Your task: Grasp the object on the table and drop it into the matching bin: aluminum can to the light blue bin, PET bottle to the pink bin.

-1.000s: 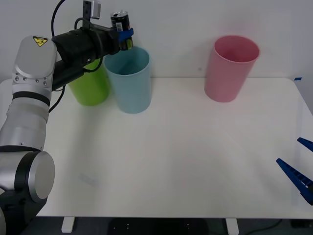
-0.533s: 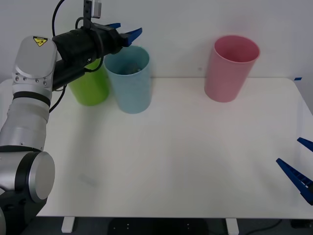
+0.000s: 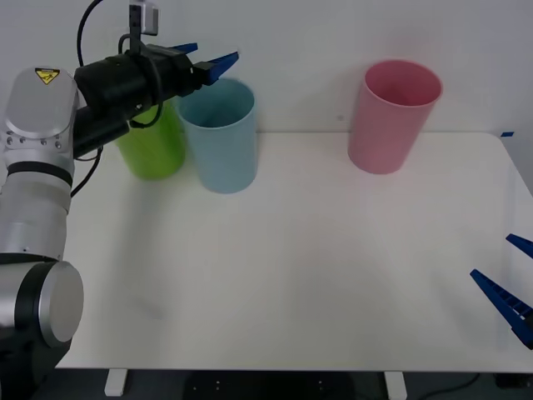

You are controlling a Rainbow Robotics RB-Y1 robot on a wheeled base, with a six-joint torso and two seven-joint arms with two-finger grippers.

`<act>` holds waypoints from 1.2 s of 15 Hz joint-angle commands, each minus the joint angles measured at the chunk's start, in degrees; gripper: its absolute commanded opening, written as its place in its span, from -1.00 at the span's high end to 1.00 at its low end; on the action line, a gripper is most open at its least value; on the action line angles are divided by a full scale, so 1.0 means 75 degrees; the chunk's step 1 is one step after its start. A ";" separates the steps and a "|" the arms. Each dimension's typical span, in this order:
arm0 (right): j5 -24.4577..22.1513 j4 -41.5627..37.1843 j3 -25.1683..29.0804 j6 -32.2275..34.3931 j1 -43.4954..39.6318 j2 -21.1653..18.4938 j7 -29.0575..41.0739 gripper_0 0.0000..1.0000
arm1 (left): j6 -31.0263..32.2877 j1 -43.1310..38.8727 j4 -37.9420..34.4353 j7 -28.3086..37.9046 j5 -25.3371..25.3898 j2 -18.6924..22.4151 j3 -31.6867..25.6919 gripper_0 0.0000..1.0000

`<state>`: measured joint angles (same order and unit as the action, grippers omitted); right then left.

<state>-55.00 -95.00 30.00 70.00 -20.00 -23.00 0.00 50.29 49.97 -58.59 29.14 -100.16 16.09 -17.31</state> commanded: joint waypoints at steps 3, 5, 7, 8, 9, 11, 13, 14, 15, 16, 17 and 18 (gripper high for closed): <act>0.0000 0.0000 0.0000 0.0000 0.0000 0.0000 0.0001 -1.00 | 0.0044 -0.1038 -0.1164 -0.0054 0.0757 0.0140 -0.0013 -1.00; 0.0000 0.0000 0.0000 0.0000 0.0000 0.0000 0.0001 -1.00 | 0.0162 -0.1472 -0.1633 -0.0054 0.1026 0.0222 -0.0048 -1.00; 0.0000 0.0000 0.0000 0.0000 0.0000 0.0000 0.0001 -1.00 | 0.0443 -0.1952 -0.2078 -0.0089 0.1272 0.0339 -0.0224 -1.00; 0.0000 0.0000 0.0000 0.0000 0.0000 0.0000 0.0001 -1.00 | 0.0630 -0.2163 -0.2242 -0.0136 0.1378 0.0410 -0.0329 -1.00; 0.0000 0.0000 0.0000 0.0000 0.0000 0.0000 0.0001 -1.00 | 0.0806 -0.2398 -0.2418 -0.0183 0.1518 0.0527 -0.0411 -1.00; 0.0000 0.0000 0.0000 0.0000 0.0000 0.0000 0.0001 -1.00 | 0.1029 -0.2819 -0.2699 -0.0277 0.1835 0.0773 -0.0505 -1.00; 0.0000 0.0000 0.0000 0.0000 0.0000 0.0000 0.0001 -1.00 | 0.1322 -0.3276 -0.2992 -0.0370 0.2092 0.0925 -0.0728 -1.00; 0.0000 0.0000 0.0000 0.0000 0.0000 0.0000 0.0001 -1.00 | 0.1497 -0.3534 -0.3192 -0.0429 0.2151 0.0960 -0.0904 -1.00; 0.0000 0.0000 0.0000 0.0000 0.0000 0.0000 0.0001 -1.00 | 0.1626 -0.3780 -0.3356 -0.0499 0.2245 0.1031 -0.0986 -1.00; 0.0000 0.0000 0.0000 0.0000 0.0000 0.0000 0.0001 -1.00 | 0.1673 -0.4003 -0.3449 -0.0558 0.2385 0.1113 -0.1009 -1.00; 0.0000 0.0000 0.0000 0.0000 0.0000 0.0000 0.0001 -1.00 | 0.1720 -0.4226 -0.3520 -0.0816 0.2479 0.1160 -0.1044 -1.00; 0.0000 0.0000 0.0000 0.0000 0.0000 0.0000 0.0001 -1.00 | 0.1720 -0.4507 -0.3531 -0.1214 0.2690 0.1218 -0.1103 -1.00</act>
<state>-55.00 -95.00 30.00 70.00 -20.00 -23.00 -0.01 63.15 17.67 -84.97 22.06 -81.06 24.91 -25.27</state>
